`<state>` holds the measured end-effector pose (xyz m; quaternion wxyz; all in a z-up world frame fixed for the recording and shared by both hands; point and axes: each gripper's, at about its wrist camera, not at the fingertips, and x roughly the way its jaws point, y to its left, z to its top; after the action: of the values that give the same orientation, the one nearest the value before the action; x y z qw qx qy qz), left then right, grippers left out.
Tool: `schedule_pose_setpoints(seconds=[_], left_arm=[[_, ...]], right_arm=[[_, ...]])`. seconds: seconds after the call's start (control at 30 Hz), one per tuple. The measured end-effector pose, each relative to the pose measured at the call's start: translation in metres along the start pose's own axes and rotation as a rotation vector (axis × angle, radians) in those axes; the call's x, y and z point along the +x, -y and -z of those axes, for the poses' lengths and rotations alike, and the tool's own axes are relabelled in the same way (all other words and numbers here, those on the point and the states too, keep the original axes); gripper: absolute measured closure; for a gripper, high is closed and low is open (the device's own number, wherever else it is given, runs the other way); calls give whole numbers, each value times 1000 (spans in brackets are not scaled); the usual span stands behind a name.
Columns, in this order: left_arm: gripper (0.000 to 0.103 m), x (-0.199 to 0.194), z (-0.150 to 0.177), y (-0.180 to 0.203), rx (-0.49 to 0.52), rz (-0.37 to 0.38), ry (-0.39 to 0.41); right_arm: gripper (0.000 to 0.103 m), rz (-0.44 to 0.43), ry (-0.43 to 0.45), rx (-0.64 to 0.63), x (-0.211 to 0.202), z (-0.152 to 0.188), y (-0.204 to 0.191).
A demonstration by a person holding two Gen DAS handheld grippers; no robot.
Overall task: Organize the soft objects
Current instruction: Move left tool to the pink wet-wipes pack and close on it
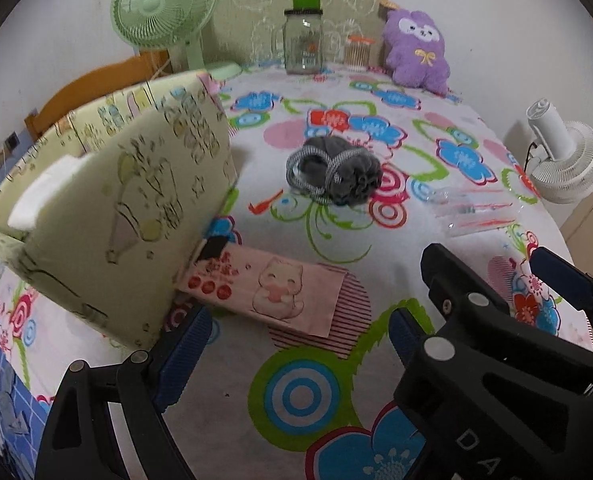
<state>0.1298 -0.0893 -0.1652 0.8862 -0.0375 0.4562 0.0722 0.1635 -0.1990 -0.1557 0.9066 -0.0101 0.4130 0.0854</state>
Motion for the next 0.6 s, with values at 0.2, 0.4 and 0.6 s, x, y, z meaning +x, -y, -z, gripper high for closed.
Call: schedule_pose_setpoints(seconds=[0.2,0.4,0.6], left_arm=[[9,12,-2,0,-11,2,-24],[5,18,-10,6,11,7,-3],[4,25,-18,13,34,19,5]], right_arm=[[13,-10,-17,7,10,0,1],[13,-6,-25,21,18,-5,7],[13,3,-26,34,23,-10,14]])
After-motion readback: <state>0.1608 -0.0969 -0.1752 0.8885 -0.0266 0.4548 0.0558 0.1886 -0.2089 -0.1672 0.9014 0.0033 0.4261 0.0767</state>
